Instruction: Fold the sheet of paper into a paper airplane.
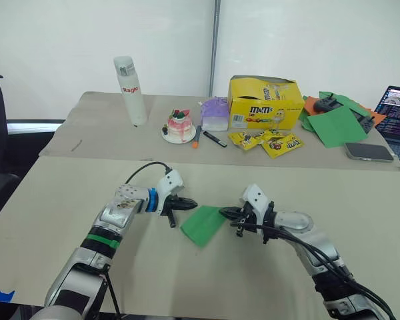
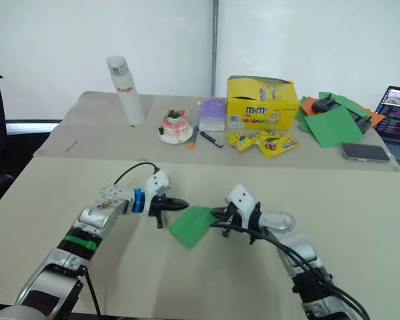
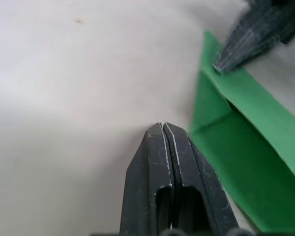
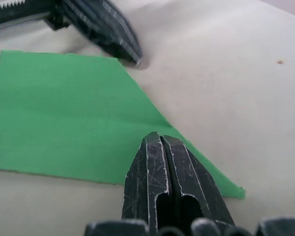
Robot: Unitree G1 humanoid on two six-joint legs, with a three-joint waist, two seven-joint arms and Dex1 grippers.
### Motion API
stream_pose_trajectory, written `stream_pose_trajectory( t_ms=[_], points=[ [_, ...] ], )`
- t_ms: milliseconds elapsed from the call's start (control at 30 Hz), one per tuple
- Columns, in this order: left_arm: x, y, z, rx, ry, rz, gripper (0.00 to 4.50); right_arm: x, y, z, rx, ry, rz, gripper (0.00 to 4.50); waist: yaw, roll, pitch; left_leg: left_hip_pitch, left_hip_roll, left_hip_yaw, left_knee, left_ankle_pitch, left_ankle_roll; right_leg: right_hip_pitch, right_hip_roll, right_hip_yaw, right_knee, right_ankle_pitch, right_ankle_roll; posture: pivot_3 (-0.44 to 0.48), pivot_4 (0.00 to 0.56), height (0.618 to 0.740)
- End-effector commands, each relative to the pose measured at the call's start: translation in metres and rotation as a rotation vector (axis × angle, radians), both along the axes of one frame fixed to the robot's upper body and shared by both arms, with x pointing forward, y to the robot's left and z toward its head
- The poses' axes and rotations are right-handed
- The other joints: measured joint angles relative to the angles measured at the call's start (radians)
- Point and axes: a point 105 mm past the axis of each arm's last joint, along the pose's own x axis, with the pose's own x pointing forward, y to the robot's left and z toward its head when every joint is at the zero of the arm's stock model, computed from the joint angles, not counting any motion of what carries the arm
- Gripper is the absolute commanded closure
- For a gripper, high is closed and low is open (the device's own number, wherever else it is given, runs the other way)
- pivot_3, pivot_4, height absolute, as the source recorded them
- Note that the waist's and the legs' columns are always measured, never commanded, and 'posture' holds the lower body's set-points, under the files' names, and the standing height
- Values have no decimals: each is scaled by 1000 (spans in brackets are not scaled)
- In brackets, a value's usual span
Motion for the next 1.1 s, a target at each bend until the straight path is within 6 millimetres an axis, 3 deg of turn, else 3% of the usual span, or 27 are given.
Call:
stream_pose_trajectory(
  t_ms=[33, 133, 233, 333, 467, 600, 833, 1100],
  points=[
    [-6, -20, 39, -155, -66, -97, 4452, -14, 12, -23, -50, 56, 42, 4500, -1, 0, 0, 0, 0, 0, 0, 0, 0, 0, 0, 0, 0, 0, 0, 0, 150, 722],
    [-15, -30, 44, -190, -59, -147, 4452, -17, 15, -29, -76, 60, 51, 4500, -2, 0, 0, 0, 0, 0, 0, 0, 0, 0, 0, 0, 0, 0, 0, 0, 150, 722],
    [-29, -37, 22, -92, -47, -229, 4452, -17, 14, -30, -92, 52, 31, 4500, -7, 1, -1, 1, 0, 0, 0, 0, 0, 1, 0, 0, 0, 0, 0, 0, 150, 722],
    [-38, -31, -3, 47, -67, -284, 4452, -16, 11, -28, -87, 48, 10, 4500, -9, 1, -1, 1, -1, 0, -1, 0, 0, 1, 1, 1, 0, 0, 0, 0, 150, 722],
    [-40, -25, -21, 137, -81, -307, 4452, -14, 8, -25, -77, 40, -8, 4500, -6, 0, 0, 1, 0, 0, -1, 0, 0, 0, 0, 1, 0, 0, 0, 0, 150, 722],
    [-34, -23, -25, 150, -101, -271, 4452, -12, 8, -21, -69, 27, -17, 4500, -6, 0, -1, 2, 0, 1, 0, 0, 0, 1, 0, 1, 0, 0, 0, 0, 150, 722],
    [-40, -26, -33, 141, -84, -274, 4452, -4, 4, -1, 11, -38, -88, 4500, -3, 0, 0, 1, 0, 1, 0, 0, 0, 1, -1, 1, 0, 0, 0, 0, 150, 722],
    [-46, -27, -39, 115, -56, -252, 4452, 11, -25, -13, -33, -50, -263, 4500, 2, 0, -1, 2, 0, 1, 0, 0, 0, 1, -1, 1, 0, 0, 0, 0, 150, 722]
  ],
)
